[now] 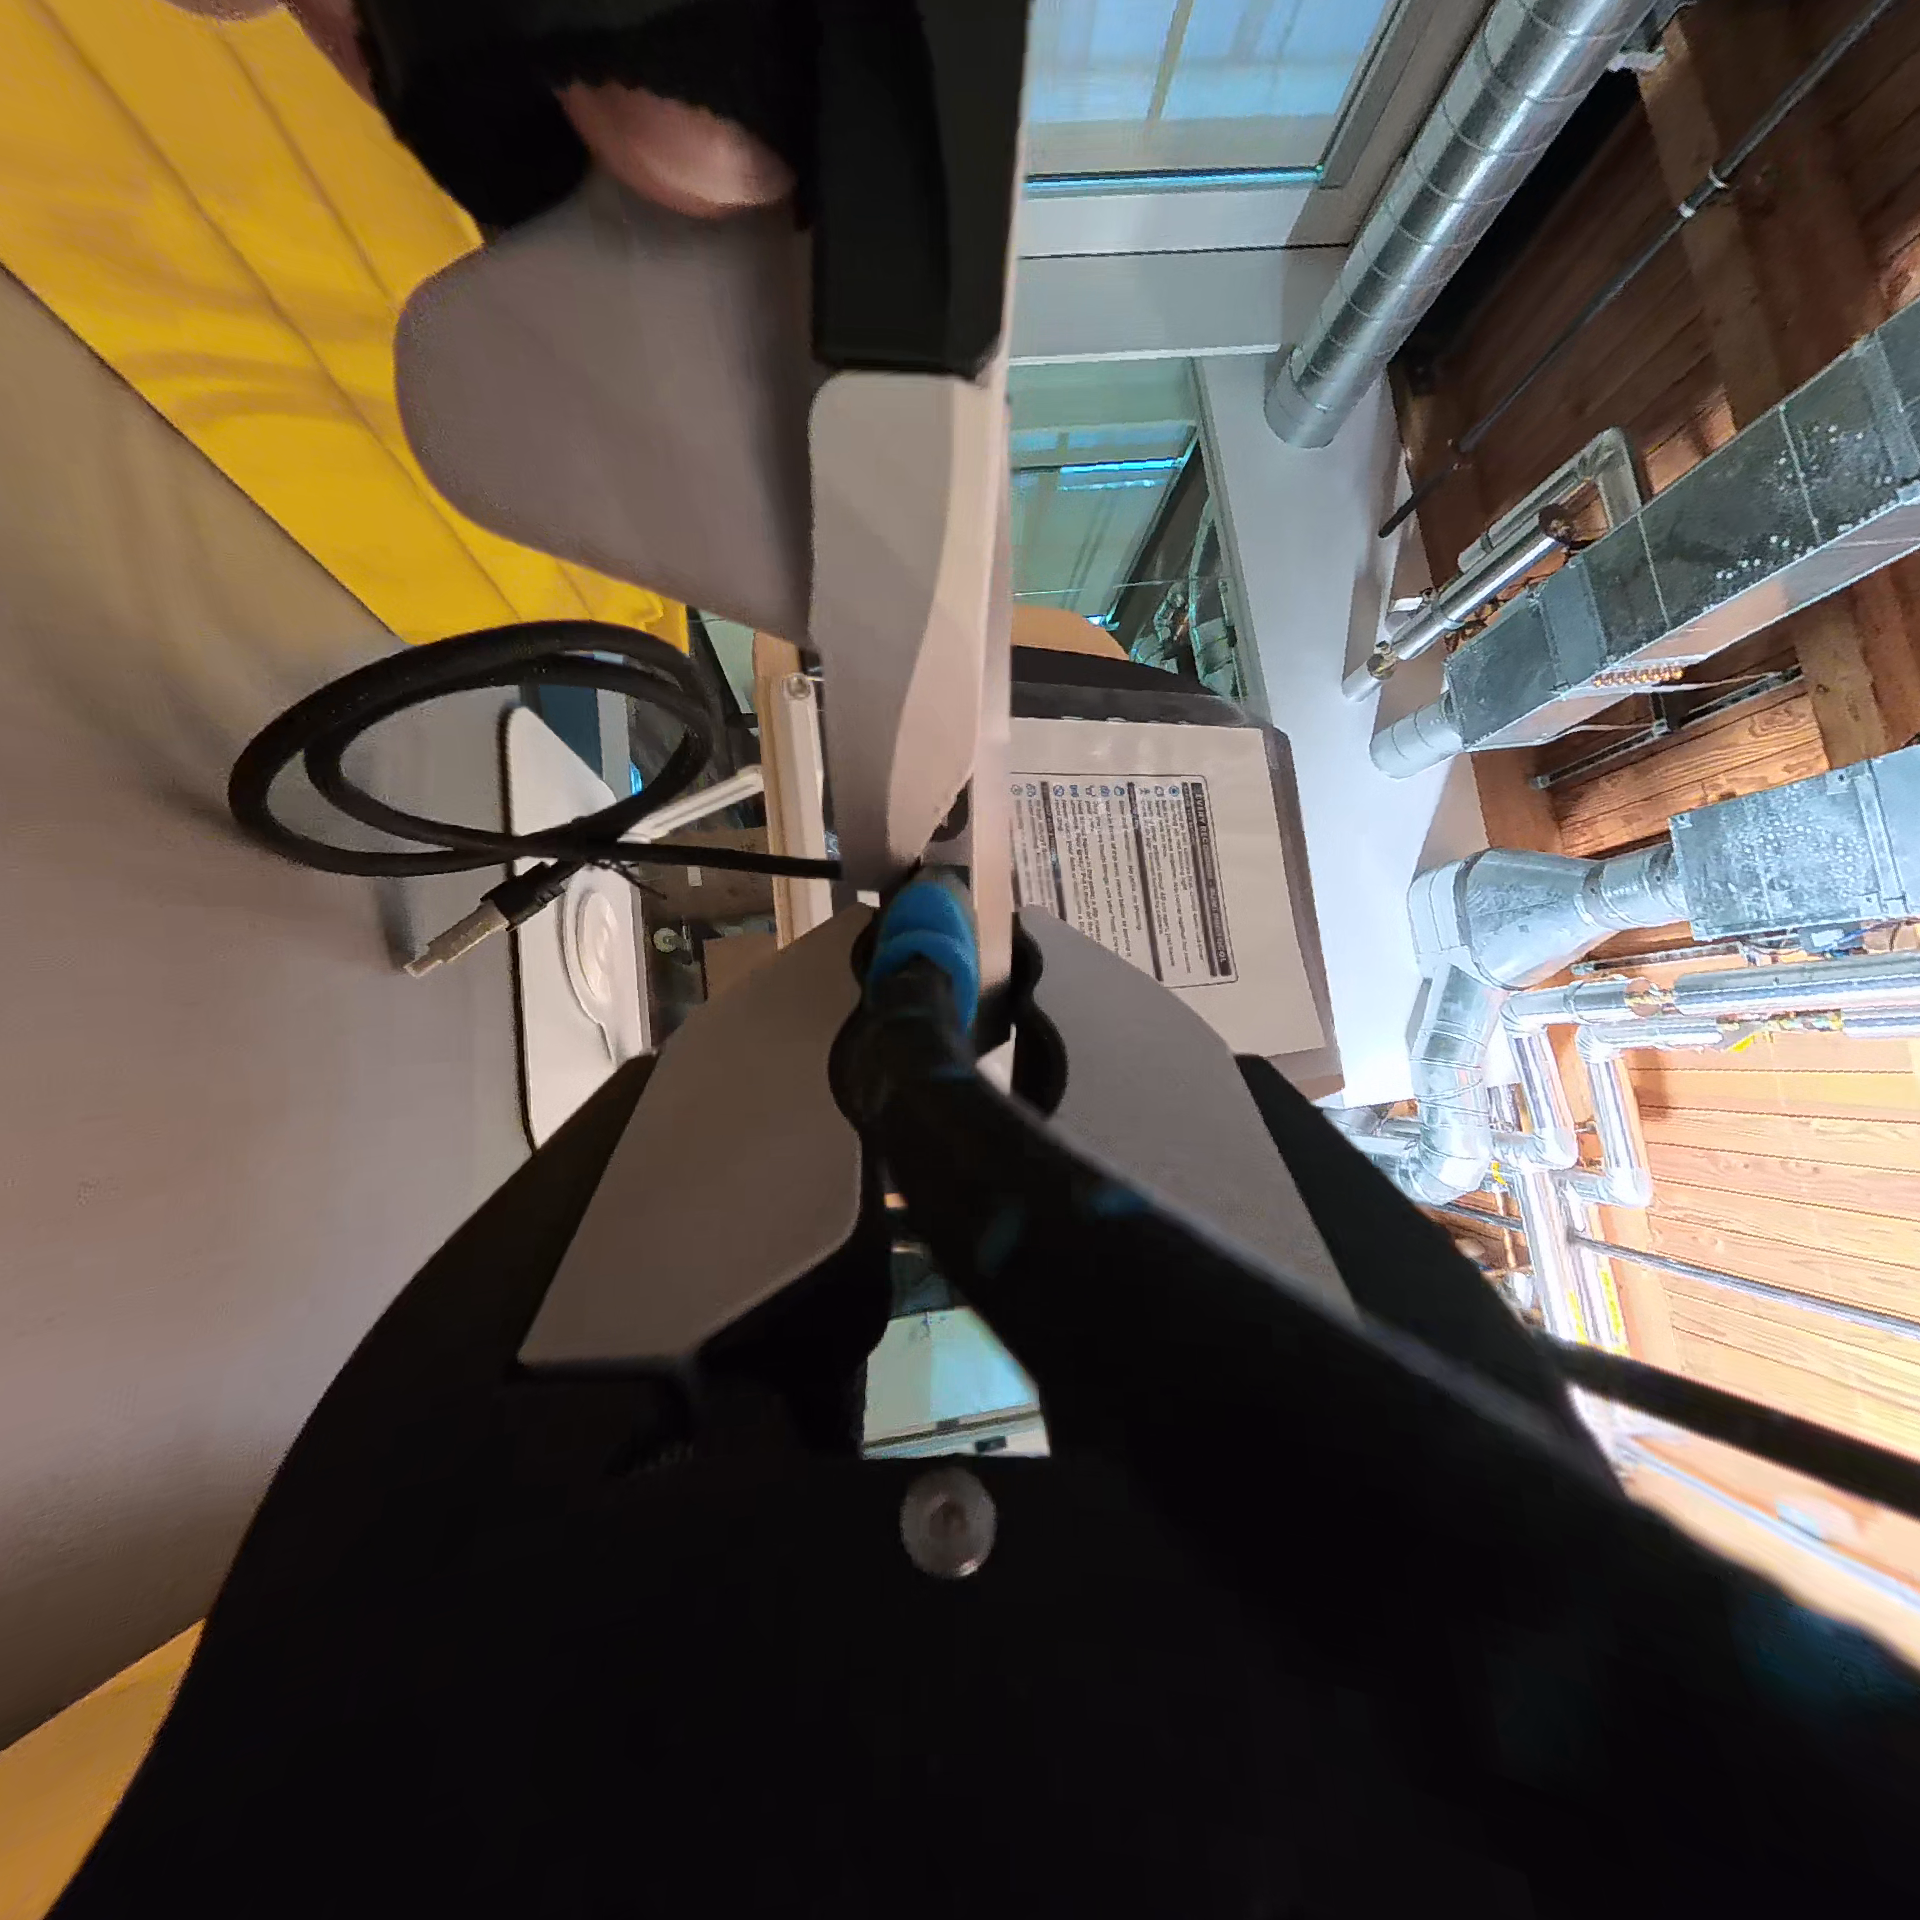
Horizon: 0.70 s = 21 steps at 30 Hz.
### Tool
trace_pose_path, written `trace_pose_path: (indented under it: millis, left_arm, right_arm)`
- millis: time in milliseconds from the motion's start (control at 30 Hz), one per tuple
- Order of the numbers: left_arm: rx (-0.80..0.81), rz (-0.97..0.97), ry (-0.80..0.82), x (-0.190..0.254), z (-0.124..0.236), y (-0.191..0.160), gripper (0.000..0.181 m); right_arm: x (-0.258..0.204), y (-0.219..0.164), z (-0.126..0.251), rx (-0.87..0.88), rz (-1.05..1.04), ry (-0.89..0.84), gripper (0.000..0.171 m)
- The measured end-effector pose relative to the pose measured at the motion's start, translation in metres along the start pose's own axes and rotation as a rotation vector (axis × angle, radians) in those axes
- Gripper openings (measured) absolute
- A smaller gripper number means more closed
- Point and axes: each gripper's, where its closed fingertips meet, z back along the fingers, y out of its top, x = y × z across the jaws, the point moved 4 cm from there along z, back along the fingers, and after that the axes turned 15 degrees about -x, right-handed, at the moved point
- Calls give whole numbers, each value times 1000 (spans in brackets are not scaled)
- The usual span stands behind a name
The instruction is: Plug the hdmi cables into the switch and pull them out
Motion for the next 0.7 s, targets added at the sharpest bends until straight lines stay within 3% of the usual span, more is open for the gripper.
trace_pose_path:
  millis: [33, 233, 700]
  left_arm:
    - [-2, 11, -8, 1, 0, -1, 69]
    - [20, 80, -77, 3, 7, -1, 63]
    - [80, 9, 27, 11, 9, 4, 61]
  right_arm:
    - [-1, 0, 1, 8, 9, -5, 21]
    - [-1, 0, 3, 26, 23, -16, 21]
    - [5, -2, 7, 48, 83, -112, 21]
